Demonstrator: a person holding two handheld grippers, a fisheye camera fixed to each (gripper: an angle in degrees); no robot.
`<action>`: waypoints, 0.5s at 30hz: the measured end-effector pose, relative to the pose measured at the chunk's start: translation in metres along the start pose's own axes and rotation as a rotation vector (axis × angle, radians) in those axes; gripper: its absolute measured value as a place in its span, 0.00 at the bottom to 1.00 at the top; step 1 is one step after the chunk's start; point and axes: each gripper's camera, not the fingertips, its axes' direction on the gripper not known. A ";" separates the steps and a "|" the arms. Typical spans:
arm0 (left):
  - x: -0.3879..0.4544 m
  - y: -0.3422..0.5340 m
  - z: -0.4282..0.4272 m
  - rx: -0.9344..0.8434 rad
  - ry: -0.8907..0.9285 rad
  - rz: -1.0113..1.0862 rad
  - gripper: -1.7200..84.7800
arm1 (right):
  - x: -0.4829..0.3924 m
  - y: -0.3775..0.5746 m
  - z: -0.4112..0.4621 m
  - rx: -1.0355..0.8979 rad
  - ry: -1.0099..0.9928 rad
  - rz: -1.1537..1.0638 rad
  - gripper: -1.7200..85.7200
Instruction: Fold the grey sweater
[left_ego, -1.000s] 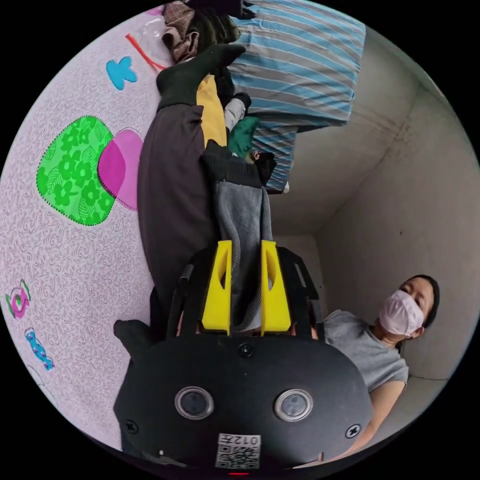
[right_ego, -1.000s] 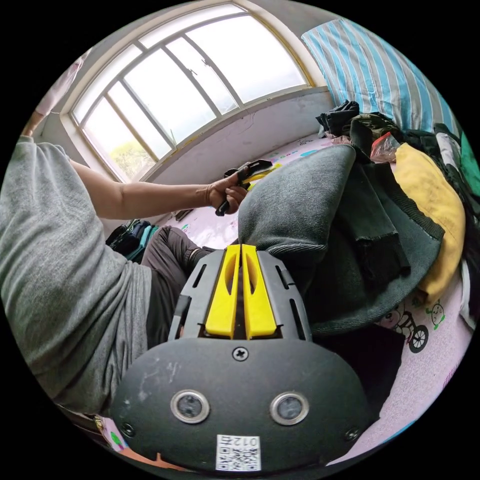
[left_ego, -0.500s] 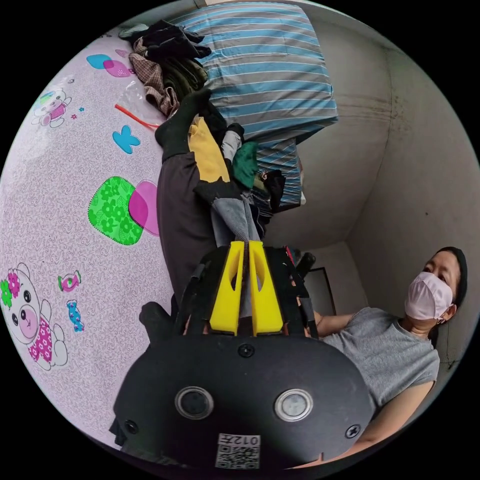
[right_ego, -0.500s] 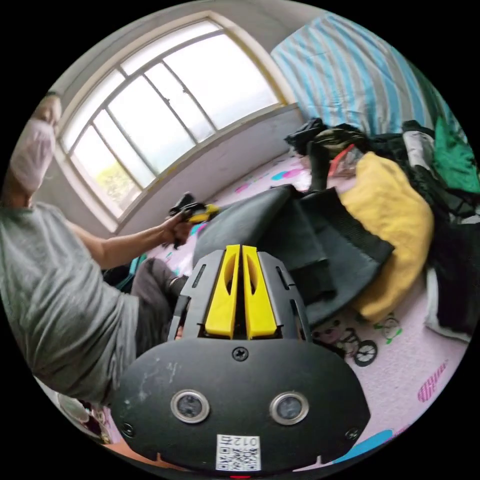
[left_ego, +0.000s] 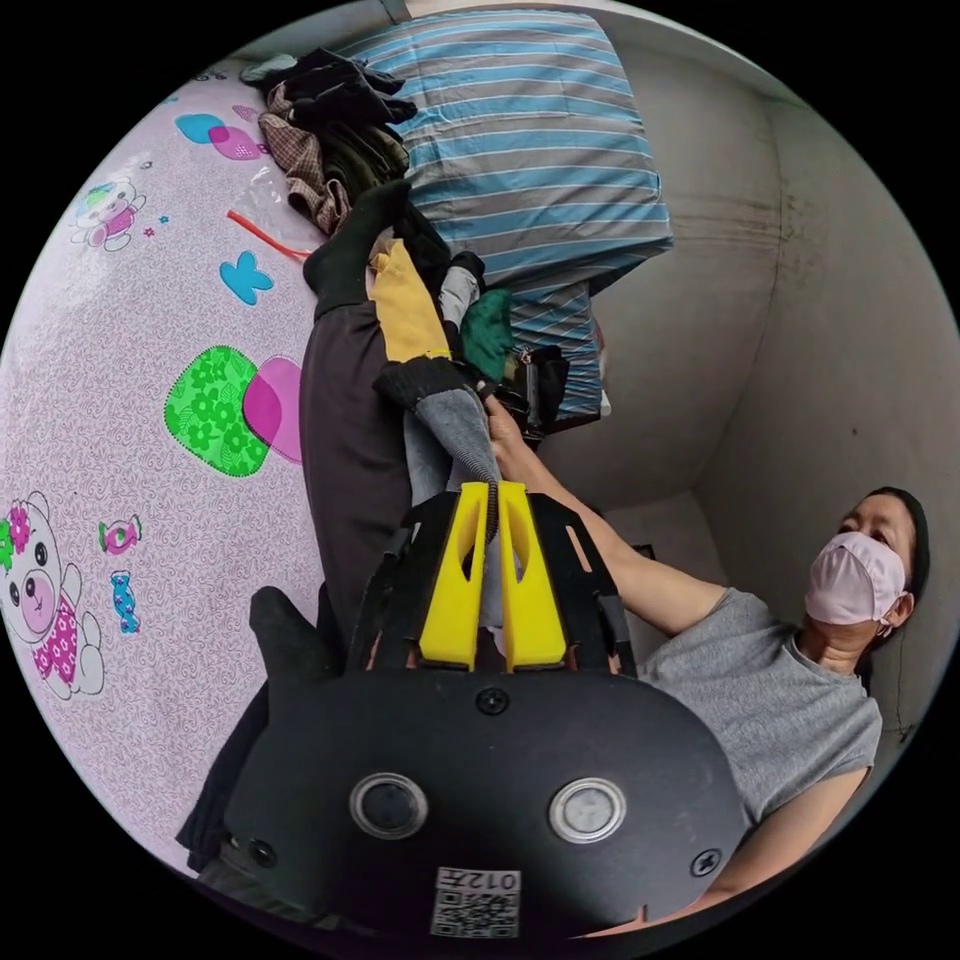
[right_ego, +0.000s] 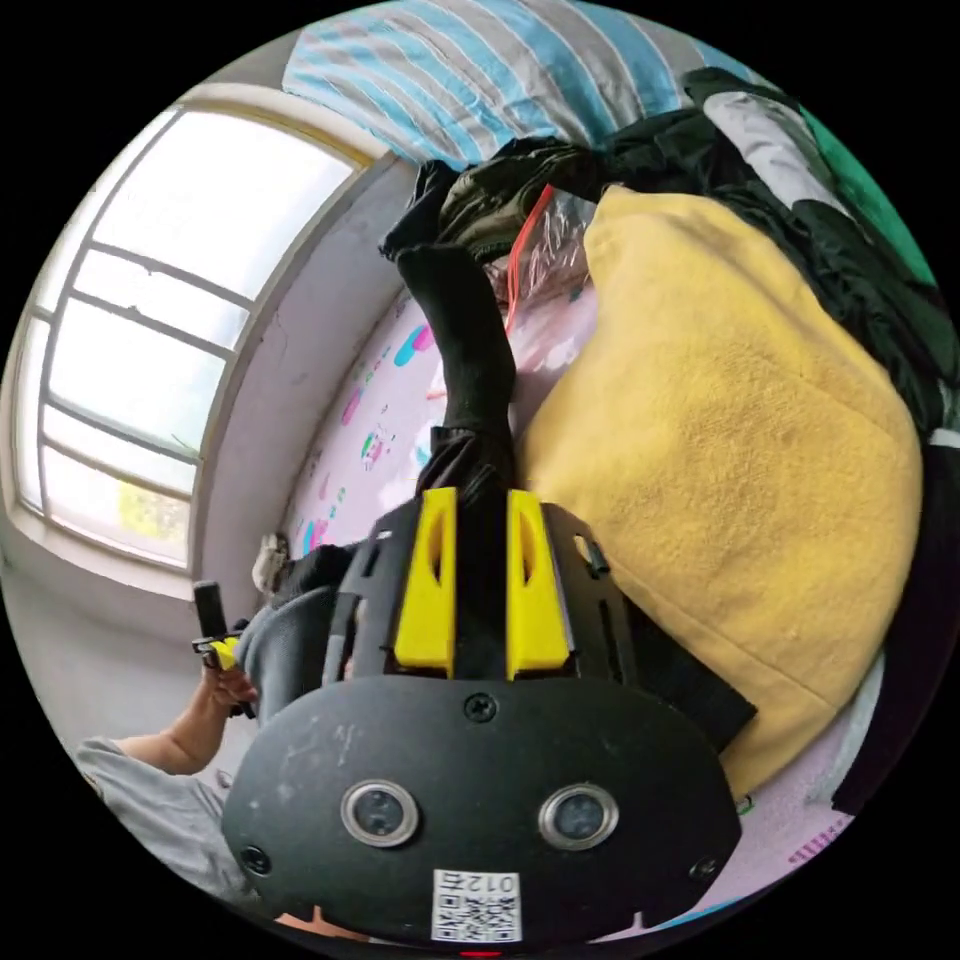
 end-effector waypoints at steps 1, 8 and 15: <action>0.005 0.002 -0.003 0.009 -0.011 0.004 0.03 | -0.004 -0.001 -0.002 0.002 0.033 -0.022 0.04; 0.038 0.014 -0.023 0.039 -0.021 0.049 0.03 | -0.032 0.058 -0.074 -0.190 0.020 -0.192 0.02; 0.080 0.045 -0.035 0.057 0.045 0.090 0.03 | -0.070 0.188 -0.098 -0.459 -0.352 -0.128 0.02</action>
